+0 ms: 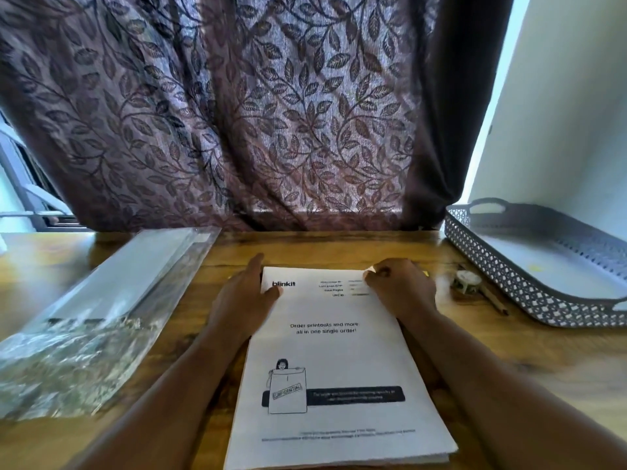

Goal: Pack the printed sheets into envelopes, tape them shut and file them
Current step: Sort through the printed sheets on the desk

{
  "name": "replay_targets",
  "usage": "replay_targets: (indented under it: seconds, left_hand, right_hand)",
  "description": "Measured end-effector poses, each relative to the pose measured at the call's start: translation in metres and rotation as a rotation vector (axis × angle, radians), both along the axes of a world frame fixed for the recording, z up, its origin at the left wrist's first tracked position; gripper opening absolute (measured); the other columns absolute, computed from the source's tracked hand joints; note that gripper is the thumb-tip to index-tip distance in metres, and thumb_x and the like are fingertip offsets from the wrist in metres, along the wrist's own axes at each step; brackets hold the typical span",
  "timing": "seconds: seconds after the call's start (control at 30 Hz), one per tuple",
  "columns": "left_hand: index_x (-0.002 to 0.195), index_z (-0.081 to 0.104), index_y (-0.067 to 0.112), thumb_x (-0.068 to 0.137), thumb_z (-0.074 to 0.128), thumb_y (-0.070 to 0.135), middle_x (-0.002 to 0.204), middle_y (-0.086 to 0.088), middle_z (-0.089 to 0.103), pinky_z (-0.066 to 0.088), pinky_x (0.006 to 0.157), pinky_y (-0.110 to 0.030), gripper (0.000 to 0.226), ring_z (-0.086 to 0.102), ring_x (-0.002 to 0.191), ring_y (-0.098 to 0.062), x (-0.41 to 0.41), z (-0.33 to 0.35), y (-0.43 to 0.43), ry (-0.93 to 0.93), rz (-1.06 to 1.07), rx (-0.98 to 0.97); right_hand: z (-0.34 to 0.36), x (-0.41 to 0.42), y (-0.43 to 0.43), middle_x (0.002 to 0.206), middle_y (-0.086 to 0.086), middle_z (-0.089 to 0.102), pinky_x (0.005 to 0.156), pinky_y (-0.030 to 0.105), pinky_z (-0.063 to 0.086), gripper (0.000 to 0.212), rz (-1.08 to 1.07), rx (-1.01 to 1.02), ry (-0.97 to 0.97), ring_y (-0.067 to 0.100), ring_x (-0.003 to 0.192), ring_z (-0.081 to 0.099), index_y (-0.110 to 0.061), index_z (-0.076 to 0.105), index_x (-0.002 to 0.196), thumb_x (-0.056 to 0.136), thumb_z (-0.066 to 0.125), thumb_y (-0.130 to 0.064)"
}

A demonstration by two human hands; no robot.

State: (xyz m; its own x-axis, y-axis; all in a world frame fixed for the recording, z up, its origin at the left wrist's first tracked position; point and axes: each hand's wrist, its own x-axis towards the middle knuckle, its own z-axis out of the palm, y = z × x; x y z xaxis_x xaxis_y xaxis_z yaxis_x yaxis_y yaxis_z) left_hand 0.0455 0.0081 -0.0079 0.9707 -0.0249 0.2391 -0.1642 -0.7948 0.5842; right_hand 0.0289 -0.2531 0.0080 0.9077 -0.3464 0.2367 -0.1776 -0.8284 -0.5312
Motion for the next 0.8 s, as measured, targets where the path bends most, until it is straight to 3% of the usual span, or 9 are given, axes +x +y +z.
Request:
replay_targets:
  seconds: [0.07, 0.13, 0.27, 0.37, 0.43, 0.5, 0.63, 0.73, 0.8]
  left_hand:
    - [0.154, 0.028, 0.023, 0.093, 0.063, 0.04, 0.145, -0.007, 0.055, 0.045, 0.103, -0.042, 0.072, 0.052, 0.132, -0.031, -0.001, 0.001, 0.0, -0.005, -0.003, 0.027]
    - [0.153, 0.029, 0.022, 0.094, 0.062, 0.04, 0.146, -0.007, 0.055, 0.044, 0.104, -0.044, 0.07, 0.052, 0.132, -0.032, -0.001, 0.0, 0.0, -0.015, -0.007, 0.043]
    - [0.151, 0.034, 0.017, 0.095, 0.061, 0.038, 0.144, -0.011, 0.055, 0.045, 0.101, -0.041, 0.065, 0.052, 0.13, -0.033, -0.004, 0.002, -0.002, -0.017, -0.022, 0.037]
    - [0.144, 0.041, 0.014, 0.094, 0.06, 0.042, 0.136, -0.014, 0.059, 0.046, 0.094, -0.042, 0.06, 0.056, 0.122, -0.035, -0.004, 0.004, 0.0, 0.001, 0.01, -0.037]
    - [0.138, 0.046, 0.014, 0.095, 0.06, 0.039, 0.125, -0.005, 0.064, 0.045, 0.086, -0.037, 0.052, 0.059, 0.115, -0.03, -0.005, 0.006, -0.001, -0.031, 0.026, -0.117]
    - [0.134, 0.051, 0.013, 0.095, 0.062, 0.029, 0.116, 0.001, 0.062, 0.04, 0.083, -0.032, 0.043, 0.059, 0.112, -0.023, -0.009, 0.01, -0.004, -0.077, 0.05, -0.235]
    - [0.14, 0.05, 0.018, 0.091, 0.066, 0.037, 0.14, -0.004, 0.058, 0.046, 0.096, -0.039, 0.055, 0.056, 0.126, -0.025, -0.011, 0.02, -0.005, -0.155, 0.05, -0.408]
    - [0.123, 0.061, 0.023, 0.094, 0.067, 0.026, 0.113, 0.011, 0.073, 0.047, 0.078, -0.011, 0.029, 0.067, 0.101, -0.004, -0.016, 0.028, -0.006, -0.191, -0.03, -0.537]
    - [0.107, 0.067, 0.028, 0.094, 0.068, 0.022, 0.096, 0.019, 0.076, 0.057, 0.079, -0.021, 0.014, 0.071, 0.088, 0.001, -0.022, 0.029, -0.005, -0.164, -0.131, -0.579]
  right_hand:
    - [0.001, 0.003, -0.002, 0.086, -0.007, 0.066, 0.089, 0.038, 0.049, 0.012, -0.001, 0.066, -0.019, 0.022, 0.09, 0.061, -0.025, 0.068, 0.085, 0.085, 0.069, -0.037]
    - [0.0, 0.006, -0.004, 0.085, -0.009, 0.065, 0.088, 0.04, 0.052, 0.015, 0.001, 0.115, -0.032, 0.021, 0.091, 0.063, -0.029, 0.064, 0.081, 0.082, 0.077, -0.036]
    - [-0.002, 0.008, -0.006, 0.078, -0.009, 0.071, 0.077, 0.036, 0.054, 0.021, 0.025, 0.311, -0.132, 0.018, 0.081, 0.068, -0.022, 0.071, 0.084, 0.074, 0.087, -0.031]
    - [0.0, 0.004, -0.011, 0.078, -0.008, 0.069, 0.063, 0.026, 0.045, 0.018, 0.039, 0.344, -0.203, 0.01, 0.072, 0.063, -0.021, 0.071, 0.083, 0.077, 0.086, -0.028]
    - [-0.001, 0.003, -0.013, 0.078, -0.008, 0.068, 0.058, 0.022, 0.04, 0.015, 0.054, 0.335, -0.234, 0.004, 0.068, 0.058, -0.02, 0.071, 0.083, 0.081, 0.083, -0.027]
    - [-0.001, 0.002, -0.015, 0.077, -0.007, 0.07, 0.06, 0.026, 0.045, 0.014, 0.087, 0.375, -0.271, 0.011, 0.07, 0.063, -0.019, 0.071, 0.08, 0.082, 0.082, -0.027]
    - [0.007, -0.01, -0.015, 0.088, 0.003, 0.078, 0.078, 0.046, 0.062, 0.01, 0.176, 0.687, -0.309, 0.025, 0.086, 0.075, -0.011, 0.073, 0.087, 0.089, 0.076, -0.02]
    - [0.015, -0.02, -0.013, 0.096, 0.006, 0.079, 0.082, 0.046, 0.063, 0.012, 0.273, 0.881, -0.311, 0.026, 0.091, 0.077, -0.005, 0.072, 0.1, 0.095, 0.067, -0.015]
    - [0.018, -0.022, -0.01, 0.101, 0.007, 0.079, 0.085, 0.049, 0.062, 0.016, 0.289, 0.952, -0.323, 0.026, 0.093, 0.077, -0.007, 0.071, 0.107, 0.097, 0.065, -0.017]
